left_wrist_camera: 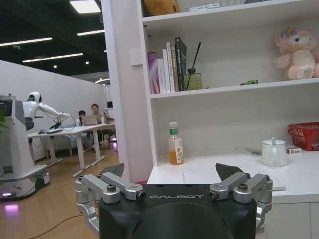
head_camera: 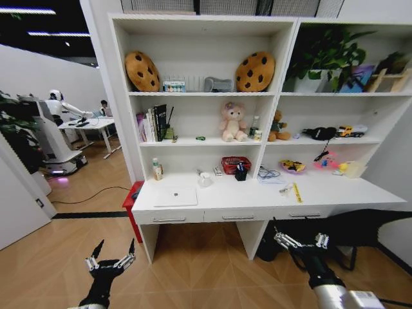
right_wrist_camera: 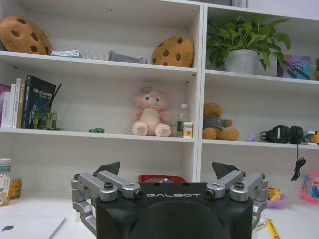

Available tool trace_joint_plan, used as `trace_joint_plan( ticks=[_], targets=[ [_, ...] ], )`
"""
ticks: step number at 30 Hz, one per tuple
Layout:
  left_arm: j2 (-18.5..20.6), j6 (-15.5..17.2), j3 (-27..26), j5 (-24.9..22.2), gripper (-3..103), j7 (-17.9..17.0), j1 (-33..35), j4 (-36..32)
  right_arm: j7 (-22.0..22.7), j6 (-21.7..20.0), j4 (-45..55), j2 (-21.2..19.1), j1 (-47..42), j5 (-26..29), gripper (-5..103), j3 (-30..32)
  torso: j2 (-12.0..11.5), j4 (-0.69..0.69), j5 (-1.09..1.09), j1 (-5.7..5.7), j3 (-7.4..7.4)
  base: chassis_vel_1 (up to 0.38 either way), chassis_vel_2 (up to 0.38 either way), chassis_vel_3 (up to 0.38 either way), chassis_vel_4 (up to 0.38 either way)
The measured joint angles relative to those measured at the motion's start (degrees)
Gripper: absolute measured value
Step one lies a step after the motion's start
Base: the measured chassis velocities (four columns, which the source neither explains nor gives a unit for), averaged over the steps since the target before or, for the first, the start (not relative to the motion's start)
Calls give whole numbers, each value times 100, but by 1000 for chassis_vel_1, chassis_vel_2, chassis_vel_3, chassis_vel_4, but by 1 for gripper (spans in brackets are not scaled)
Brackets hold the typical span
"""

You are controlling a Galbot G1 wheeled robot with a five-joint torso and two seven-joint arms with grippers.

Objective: Organize the objects on the table.

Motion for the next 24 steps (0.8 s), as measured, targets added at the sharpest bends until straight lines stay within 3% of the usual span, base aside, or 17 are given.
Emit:
trace_joint_plan(
  ticks=[24],
  targets=[
    [0,0,0,0,100,0,0,0,0,0,0,0,0,0,100,0,-2,0,1,0,-1,0,0,0,0]
  ],
)
